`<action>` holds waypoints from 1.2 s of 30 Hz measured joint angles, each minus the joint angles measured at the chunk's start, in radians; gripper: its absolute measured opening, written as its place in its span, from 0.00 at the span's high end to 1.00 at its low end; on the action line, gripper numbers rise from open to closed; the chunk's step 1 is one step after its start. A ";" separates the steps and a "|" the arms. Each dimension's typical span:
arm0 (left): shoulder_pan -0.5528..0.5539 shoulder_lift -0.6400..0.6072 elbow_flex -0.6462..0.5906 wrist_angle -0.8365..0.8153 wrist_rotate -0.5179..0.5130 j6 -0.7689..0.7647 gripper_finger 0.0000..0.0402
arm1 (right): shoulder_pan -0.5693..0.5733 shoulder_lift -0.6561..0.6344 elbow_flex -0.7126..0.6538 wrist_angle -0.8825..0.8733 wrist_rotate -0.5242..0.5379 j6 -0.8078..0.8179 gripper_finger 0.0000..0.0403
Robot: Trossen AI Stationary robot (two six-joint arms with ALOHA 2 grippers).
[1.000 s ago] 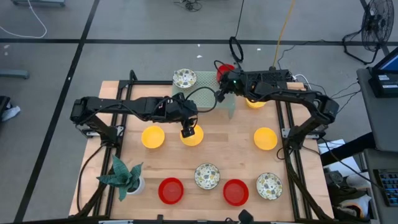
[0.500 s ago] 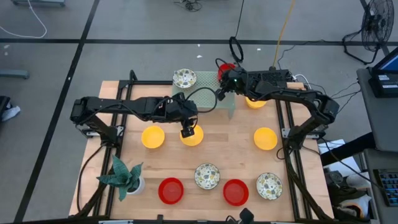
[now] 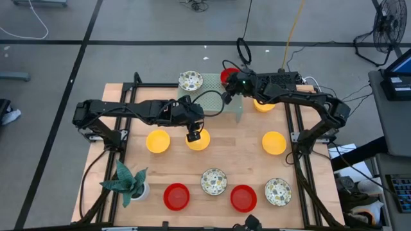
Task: Pick & Place Mini bowls
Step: Put the red bowl on the shelf, then put the yellow bowl on the shelf
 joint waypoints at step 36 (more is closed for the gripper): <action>-0.086 0.125 0.000 -0.110 0.330 0.058 0.59 | 0.360 -0.587 -0.284 -0.502 -0.002 0.129 0.65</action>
